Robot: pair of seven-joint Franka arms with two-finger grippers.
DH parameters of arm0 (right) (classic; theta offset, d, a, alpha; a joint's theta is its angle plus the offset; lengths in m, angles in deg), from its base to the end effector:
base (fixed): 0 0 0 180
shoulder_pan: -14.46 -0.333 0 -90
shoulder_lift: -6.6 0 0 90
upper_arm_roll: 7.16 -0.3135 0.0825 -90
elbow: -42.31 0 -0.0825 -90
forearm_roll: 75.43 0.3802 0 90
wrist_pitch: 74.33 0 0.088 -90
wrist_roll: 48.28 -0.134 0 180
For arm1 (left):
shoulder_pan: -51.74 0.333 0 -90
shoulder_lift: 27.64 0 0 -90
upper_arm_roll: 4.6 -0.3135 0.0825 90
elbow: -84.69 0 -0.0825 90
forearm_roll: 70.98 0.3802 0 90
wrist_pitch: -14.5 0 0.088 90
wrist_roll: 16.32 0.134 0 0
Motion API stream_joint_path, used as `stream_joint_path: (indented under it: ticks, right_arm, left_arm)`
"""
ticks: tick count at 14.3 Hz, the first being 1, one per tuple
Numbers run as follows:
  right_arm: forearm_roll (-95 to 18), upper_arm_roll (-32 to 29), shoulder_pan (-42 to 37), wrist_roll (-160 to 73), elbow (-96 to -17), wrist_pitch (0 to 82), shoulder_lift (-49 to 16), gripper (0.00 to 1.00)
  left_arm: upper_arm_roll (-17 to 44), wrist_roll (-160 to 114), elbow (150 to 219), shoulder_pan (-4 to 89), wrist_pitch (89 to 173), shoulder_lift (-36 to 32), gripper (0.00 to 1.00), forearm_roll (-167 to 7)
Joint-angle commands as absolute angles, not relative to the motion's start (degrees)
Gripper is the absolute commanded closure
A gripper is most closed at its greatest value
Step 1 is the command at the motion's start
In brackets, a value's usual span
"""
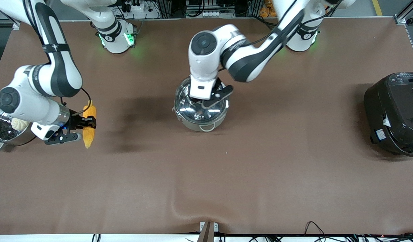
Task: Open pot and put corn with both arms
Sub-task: 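Lift the glass lid with the left gripper while the right gripper lifts the corn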
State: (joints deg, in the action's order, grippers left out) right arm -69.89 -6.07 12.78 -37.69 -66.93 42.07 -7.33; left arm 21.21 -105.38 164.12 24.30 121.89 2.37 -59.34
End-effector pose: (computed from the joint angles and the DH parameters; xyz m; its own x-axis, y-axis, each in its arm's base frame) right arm 0.5906 0.0142 0.3353 0.9831 0.1509 -0.1033 0.1411 -0.9852 -0.0969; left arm 0.4737 -0.5103 0.4039 0.8135 0.5810 -0.0246 0.5814 -0.8135 0.0161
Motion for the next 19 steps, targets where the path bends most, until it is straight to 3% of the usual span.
stream_joint_path:
  ticks: [1,5,10,16,19]
  right_arm:
    - [-69.3,-6.0,10.8,-42.4,-61.0,34.7,-6.9,0.89]
    - [-69.3,-6.3,4.5,-54.2,-55.2,26.7,-6.2,0.89]
    - [-69.3,-6.3,-5.6,-67.9,-52.5,23.5,-4.7,0.89]
    - [-70.2,-10.6,-15.3,-85.3,-52.8,26.2,-5.3,0.89]
    - [-70.6,-10.9,-19.7,-89.0,-53.1,28.6,-6.0,0.88]
  left_arm:
    - [21.5,-100.0,165.8,29.6,115.5,-5.6,1.0,-58.7]
    - [21.6,-88.6,167.9,39.8,113.5,-9.2,1.0,-61.9]
    - [21.7,-69.5,177.7,54.6,114.9,-10.8,1.0,-62.4]
    - [21.7,-63.2,192.9,66.0,125.6,-11.2,1.0,-61.9]
    - [21.5,-62.9,203.8,68.0,139.4,-12.0,1.0,-61.1]
